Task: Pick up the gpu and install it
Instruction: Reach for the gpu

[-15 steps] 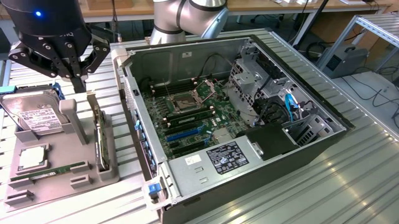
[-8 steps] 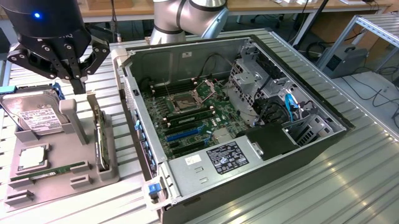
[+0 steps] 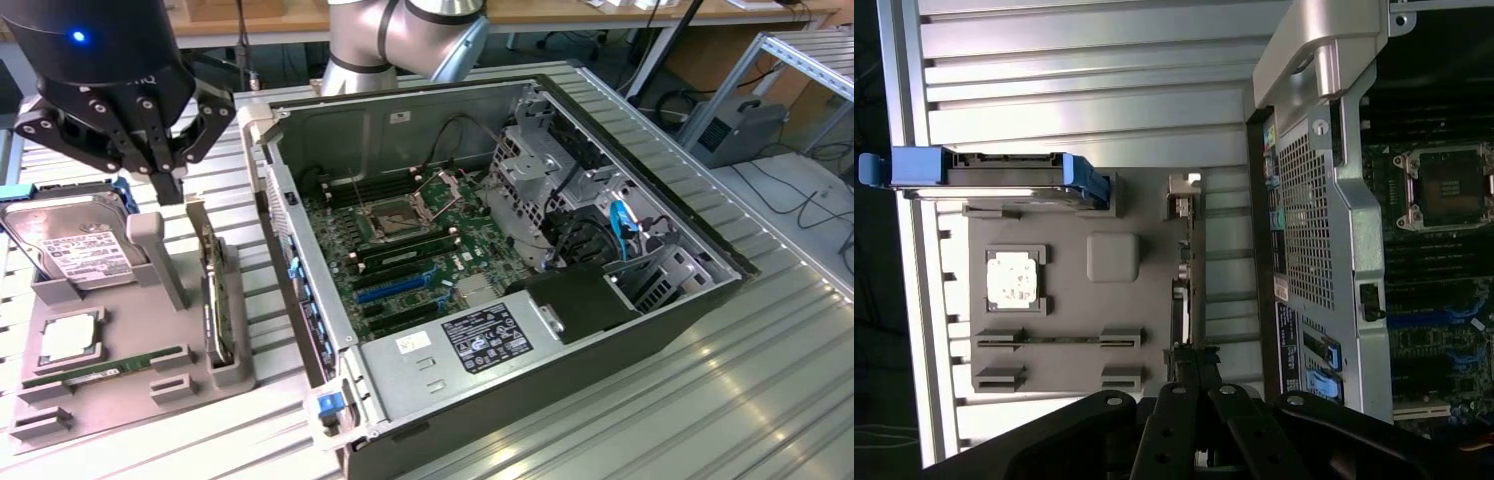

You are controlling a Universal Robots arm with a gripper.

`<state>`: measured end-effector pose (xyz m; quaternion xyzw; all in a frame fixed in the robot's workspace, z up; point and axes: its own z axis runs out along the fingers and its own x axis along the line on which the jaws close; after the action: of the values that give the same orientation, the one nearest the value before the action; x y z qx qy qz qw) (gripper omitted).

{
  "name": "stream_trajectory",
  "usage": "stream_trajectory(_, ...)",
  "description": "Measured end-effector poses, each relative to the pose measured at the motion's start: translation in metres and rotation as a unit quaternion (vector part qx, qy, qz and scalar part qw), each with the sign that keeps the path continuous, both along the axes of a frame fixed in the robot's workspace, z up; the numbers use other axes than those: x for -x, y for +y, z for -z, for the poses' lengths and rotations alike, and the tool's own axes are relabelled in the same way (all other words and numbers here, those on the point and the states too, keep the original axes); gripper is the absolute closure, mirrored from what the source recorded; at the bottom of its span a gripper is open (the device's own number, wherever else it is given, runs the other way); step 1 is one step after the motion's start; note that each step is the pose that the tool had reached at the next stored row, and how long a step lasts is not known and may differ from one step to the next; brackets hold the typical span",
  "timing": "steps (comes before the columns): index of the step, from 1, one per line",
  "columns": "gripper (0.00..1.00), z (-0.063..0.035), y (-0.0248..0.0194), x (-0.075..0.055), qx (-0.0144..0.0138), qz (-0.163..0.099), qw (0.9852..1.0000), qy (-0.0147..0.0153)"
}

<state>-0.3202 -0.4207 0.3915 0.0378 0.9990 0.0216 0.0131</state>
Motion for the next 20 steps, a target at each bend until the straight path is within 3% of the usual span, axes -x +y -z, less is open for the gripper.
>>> stream_trajectory(20,0.89,0.0004,-0.0096,0.0004,0.0001,0.000,1.0000,0.0000)
